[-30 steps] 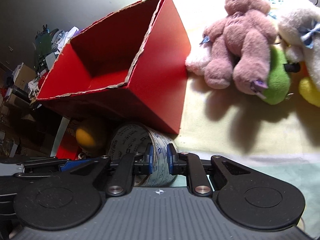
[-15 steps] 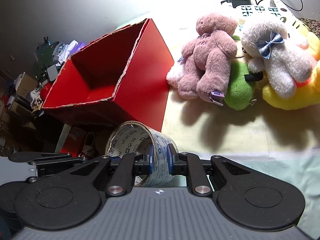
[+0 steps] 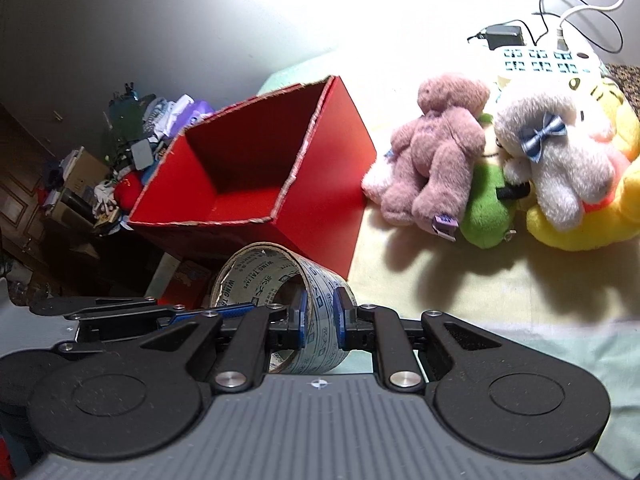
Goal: Organize objects
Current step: 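Lift the tape roll with the right gripper and carry it over the box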
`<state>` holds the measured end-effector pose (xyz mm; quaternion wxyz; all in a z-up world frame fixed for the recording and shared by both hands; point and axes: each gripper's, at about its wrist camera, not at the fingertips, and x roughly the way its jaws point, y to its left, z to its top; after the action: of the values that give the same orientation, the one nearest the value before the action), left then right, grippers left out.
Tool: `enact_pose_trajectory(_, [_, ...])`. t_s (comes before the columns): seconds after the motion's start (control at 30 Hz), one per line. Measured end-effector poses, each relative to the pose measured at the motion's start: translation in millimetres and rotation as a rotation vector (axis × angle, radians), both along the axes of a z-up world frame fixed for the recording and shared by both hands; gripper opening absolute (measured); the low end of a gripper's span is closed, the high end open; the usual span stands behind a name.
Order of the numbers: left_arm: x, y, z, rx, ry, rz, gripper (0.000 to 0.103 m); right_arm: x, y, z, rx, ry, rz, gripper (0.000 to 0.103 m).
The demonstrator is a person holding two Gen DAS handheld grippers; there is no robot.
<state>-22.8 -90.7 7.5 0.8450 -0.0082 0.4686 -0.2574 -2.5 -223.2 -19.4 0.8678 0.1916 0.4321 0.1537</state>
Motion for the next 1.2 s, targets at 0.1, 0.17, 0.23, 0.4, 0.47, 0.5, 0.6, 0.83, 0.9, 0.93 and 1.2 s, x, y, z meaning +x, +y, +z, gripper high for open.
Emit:
enact_pose_trajectory(0.1, [-3.7, 2.8, 12.5, -0.022, -0.03, 0.003, 0.006, -1.9, 0.1, 7.2, 0.007, -0.029, 0.013, 0.015])
enact_pose_trajectory(0.17, [-4.4, 3.8, 19.0, -0.037, -0.045, 0.005, 0.006, -2.0, -0.4, 10.7, 0.011, -0.042, 0.018, 0.015])
enact_pose_trajectory(0.23, [-5.1, 4.3, 23.5, -0.045, -0.057, 0.011, 0.006, -1.0, -1.3, 13.5, 0.017, -0.051, 0.015, 0.015])
enact_pose_trajectory(0.4, [-2.1, 13.2, 31.1, -0.072, -0.07, 0.02, 0.006, 4.3, -0.9, 21.1, 0.019, -0.068, -0.008, 0.014])
enact_pose_trajectory(0.47, [-0.1, 17.1, 35.5, -0.086, -0.08, 0.011, 0.006, 5.5, 1.4, 26.3, 0.018, -0.085, -0.022, 0.014])
enact_pose_trajectory(0.5, [0.5, 19.1, 38.3, -0.091, -0.089, 0.003, 0.006, 6.3, 2.5, 29.1, 0.02, -0.09, -0.031, 0.014])
enact_pose_trajectory(0.6, [5.5, 25.4, 47.7, -0.099, -0.112, -0.02, 0.006, 8.2, 8.0, 40.6, 0.031, -0.119, -0.042, 0.014])
enact_pose_trajectory(0.83, [17.5, 46.4, 74.7, -0.143, -0.176, -0.074, 0.006, 25.0, 30.7, 65.2, 0.006, -0.202, -0.055, 0.014])
enact_pose_trajectory(0.9, [23.3, 54.4, 81.9, -0.155, -0.194, -0.081, 0.006, 34.2, 38.5, 69.1, 0.0, -0.216, -0.059, 0.014])
enact_pose_trajectory(0.93, [27.0, 58.4, 84.8, -0.159, -0.202, -0.083, 0.006, 39.2, 42.1, 71.2, -0.001, -0.223, -0.06, 0.014])
enact_pose_trajectory(1.2, [68.7, 100.5, 91.9, -0.147, -0.236, -0.043, 0.006, 86.6, 66.7, 66.4, -0.008, -0.236, -0.061, 0.013])
